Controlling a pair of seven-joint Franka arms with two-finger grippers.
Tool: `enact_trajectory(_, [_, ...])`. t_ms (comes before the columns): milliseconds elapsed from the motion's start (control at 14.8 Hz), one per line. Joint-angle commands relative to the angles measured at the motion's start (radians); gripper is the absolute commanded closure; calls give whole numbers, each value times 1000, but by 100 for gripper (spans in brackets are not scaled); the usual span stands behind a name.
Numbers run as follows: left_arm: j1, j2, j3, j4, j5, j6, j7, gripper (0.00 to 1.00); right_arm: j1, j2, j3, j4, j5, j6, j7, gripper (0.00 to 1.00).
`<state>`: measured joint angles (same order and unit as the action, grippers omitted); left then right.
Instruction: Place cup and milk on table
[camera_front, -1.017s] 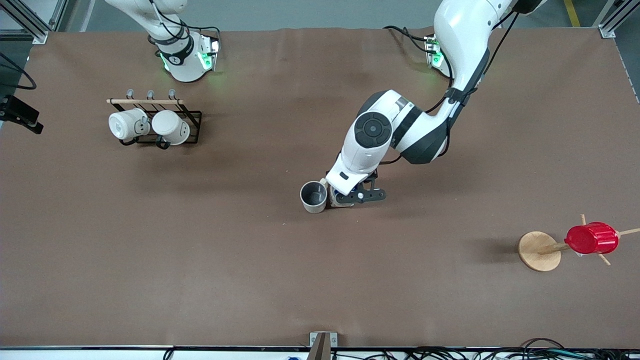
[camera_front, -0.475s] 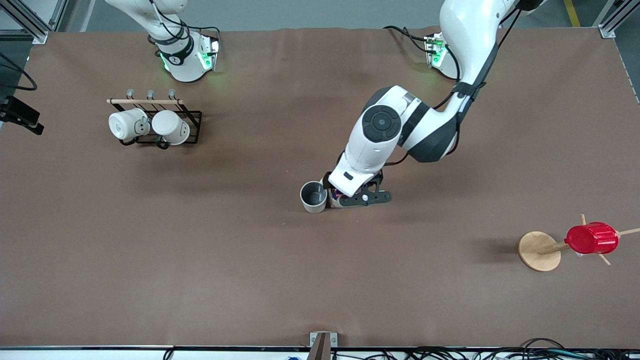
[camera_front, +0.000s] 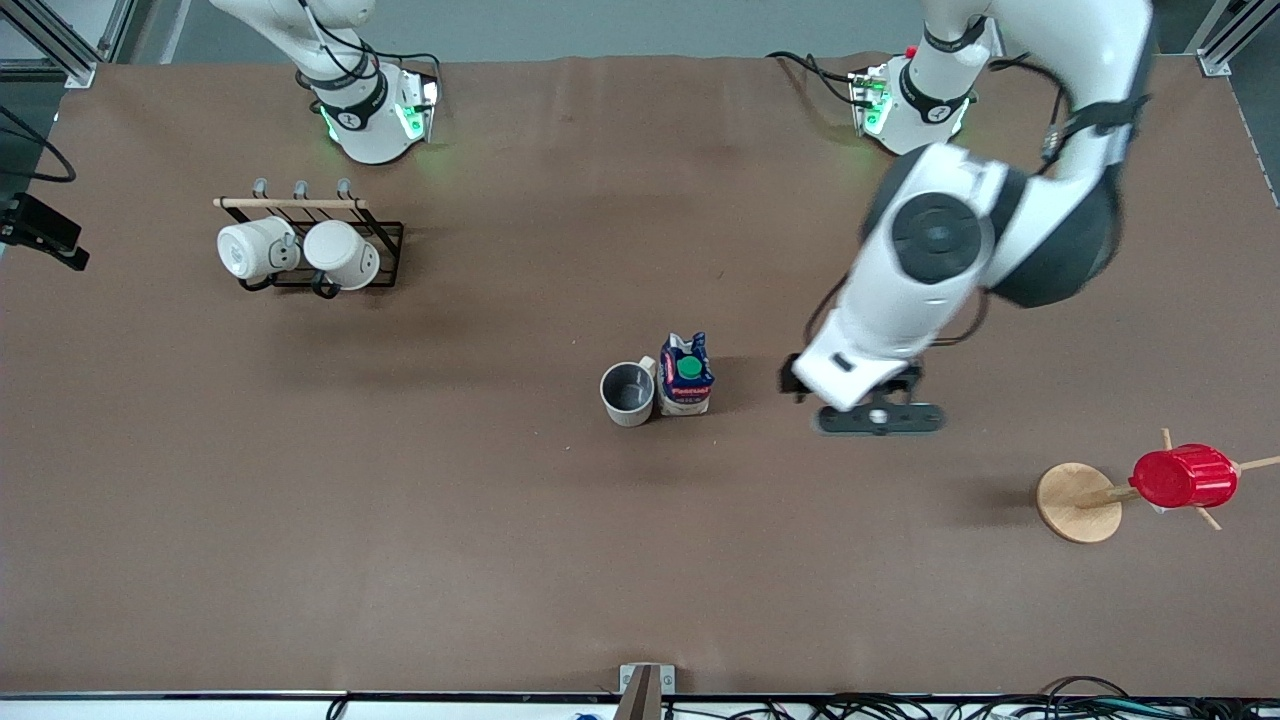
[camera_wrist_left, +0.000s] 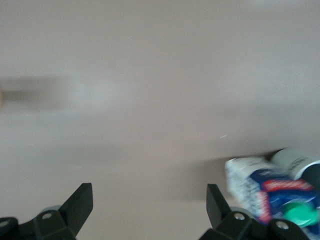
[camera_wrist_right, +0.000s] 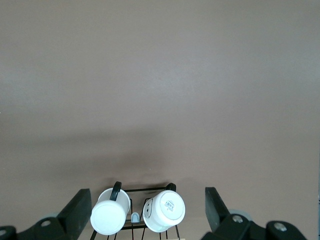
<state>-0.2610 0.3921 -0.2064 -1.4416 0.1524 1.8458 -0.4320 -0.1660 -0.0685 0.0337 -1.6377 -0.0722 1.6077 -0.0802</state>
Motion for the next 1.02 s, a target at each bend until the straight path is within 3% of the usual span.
enact_trajectory(0, [87,-105,-14,-60,3,-46,123,0,2,-2,2,-2,14,6,-6,0])
enact_trajectory(542, [192,-246,-14,-99,-5,-161,279,0,31,1,5,-2,18,24,8,0])
enact_trajectory(949, [324,-337,-14,-112,-149,-223,404,0,19,10,5,16,18,24,8,0])
